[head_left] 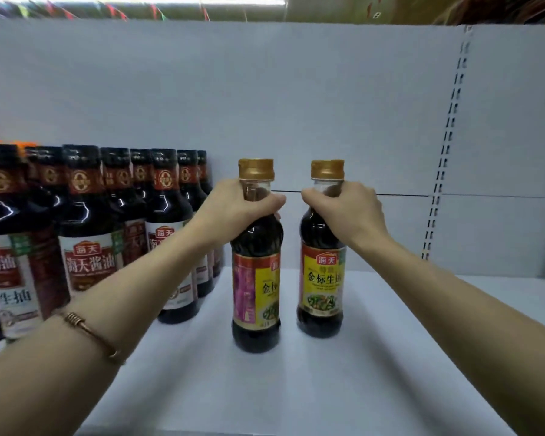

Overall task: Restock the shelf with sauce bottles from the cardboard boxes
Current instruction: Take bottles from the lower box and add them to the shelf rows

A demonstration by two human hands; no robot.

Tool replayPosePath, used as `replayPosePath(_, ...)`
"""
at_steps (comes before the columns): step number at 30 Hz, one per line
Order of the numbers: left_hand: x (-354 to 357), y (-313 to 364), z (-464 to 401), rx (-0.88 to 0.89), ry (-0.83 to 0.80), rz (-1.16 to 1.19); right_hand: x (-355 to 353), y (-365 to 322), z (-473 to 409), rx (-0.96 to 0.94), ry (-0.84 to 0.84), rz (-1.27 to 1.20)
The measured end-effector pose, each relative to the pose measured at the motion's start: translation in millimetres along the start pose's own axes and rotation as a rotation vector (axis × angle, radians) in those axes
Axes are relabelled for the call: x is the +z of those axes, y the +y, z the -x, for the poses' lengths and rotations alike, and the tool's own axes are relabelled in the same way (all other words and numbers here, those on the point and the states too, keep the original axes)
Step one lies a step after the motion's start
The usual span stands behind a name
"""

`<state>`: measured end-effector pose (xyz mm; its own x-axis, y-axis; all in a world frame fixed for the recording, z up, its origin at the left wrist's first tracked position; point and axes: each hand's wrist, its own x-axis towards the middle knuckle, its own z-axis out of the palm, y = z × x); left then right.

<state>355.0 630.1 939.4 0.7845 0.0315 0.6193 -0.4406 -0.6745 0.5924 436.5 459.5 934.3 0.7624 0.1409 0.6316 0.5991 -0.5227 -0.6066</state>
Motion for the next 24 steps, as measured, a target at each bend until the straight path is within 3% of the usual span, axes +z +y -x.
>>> replayPosePath(3, 5.0, 1.2, 9.7, -0.036, 0.045, -0.026, 1.5, 4.9, 6.2, 0.05, -0.089, -0.214)
replayPosePath(7, 14.0, 2.2, 39.3, -0.228, 0.128, -0.017, 6.5, 13.5, 16.3, 0.071, -0.166, -0.294)
replayPosePath(11, 26.4, -1.4, 72.8, -0.331, 0.052, -0.163, 0.4, 12.9, 21.7, 0.072, -0.21, -0.34)
replayPosePath(18, 34.8, -8.5, 86.9, -0.445, -0.03, -0.157, -3.1, 18.9, 28.2, 0.091, -0.353, -0.489)
replayPosePath(24, 38.2, -19.8, 73.6, -0.429, -0.016, -0.16, 19.8, 33.3, 37.1, 0.055, -0.176, -0.574)
